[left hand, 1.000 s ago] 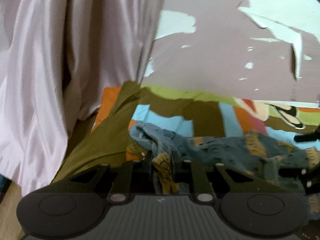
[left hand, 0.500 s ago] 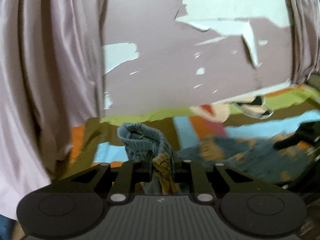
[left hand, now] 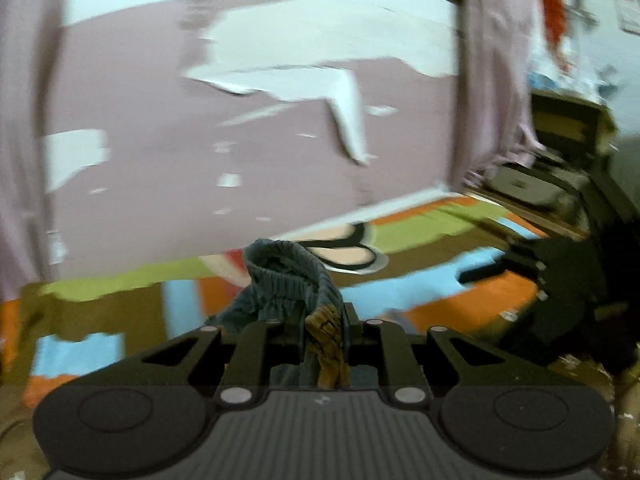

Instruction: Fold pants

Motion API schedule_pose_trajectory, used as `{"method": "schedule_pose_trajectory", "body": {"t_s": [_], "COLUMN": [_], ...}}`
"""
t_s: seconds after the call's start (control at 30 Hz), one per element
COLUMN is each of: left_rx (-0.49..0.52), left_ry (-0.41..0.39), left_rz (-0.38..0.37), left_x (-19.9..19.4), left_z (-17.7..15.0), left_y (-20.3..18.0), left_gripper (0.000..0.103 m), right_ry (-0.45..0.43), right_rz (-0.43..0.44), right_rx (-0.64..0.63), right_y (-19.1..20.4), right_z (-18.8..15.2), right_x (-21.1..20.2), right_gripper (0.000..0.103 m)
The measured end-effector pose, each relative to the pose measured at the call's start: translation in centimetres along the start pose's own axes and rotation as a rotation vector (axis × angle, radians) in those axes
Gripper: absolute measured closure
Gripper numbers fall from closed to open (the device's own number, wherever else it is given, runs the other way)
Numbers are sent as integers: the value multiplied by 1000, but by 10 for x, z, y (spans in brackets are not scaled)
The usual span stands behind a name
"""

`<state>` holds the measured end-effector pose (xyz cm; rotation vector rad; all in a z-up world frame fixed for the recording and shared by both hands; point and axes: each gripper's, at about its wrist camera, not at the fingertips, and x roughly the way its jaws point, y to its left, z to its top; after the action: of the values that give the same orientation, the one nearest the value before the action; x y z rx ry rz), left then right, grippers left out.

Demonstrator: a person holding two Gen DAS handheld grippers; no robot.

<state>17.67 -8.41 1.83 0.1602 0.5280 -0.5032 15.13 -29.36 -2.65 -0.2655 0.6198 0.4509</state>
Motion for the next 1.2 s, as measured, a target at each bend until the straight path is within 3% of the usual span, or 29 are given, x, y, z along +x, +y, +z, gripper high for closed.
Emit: {"method": "schedule_pose_trajectory", "body": {"t_s": [0.17,0.3,0.43,0.67,0.8,0.87,0.93,1.07,1.2], "left_rx": [107,157,213,273,304,298,281,285,251], "left_ry": [89,175,151,168,161,164,163,140,97], "left_rz": [-99,-117,-100,-68,-66,-61,-66,-76,-95], "left_x": [49,77,68,61,64,66,66,60,47], "left_z": [-17,-45,-58,-71,-73,-72,-71,-68,-57], "left_y": [-55,-77,-86,-92,-95,-93,-90,-89,-86], "left_gripper": [81,58,46,44,54,60,73,83,84], "right_ry": [55,79,52,24,71,93,106,117,85], "right_rz": [-60,-60,14,200,263,273,273,289,296], "right_rx": [88,217,274,345,360,359,360,394,433], "right_y": [-37,-56,-60,-51,-40,-36,-32,-32,-37], "right_z": [-26,-40,-38,-13,-3,-2,-2,-5,-1], "right_x": [-6,-7,-9,11,32,42,48,51,35], "right_gripper": [6,5,4,13,24,35,59,88,92]}}
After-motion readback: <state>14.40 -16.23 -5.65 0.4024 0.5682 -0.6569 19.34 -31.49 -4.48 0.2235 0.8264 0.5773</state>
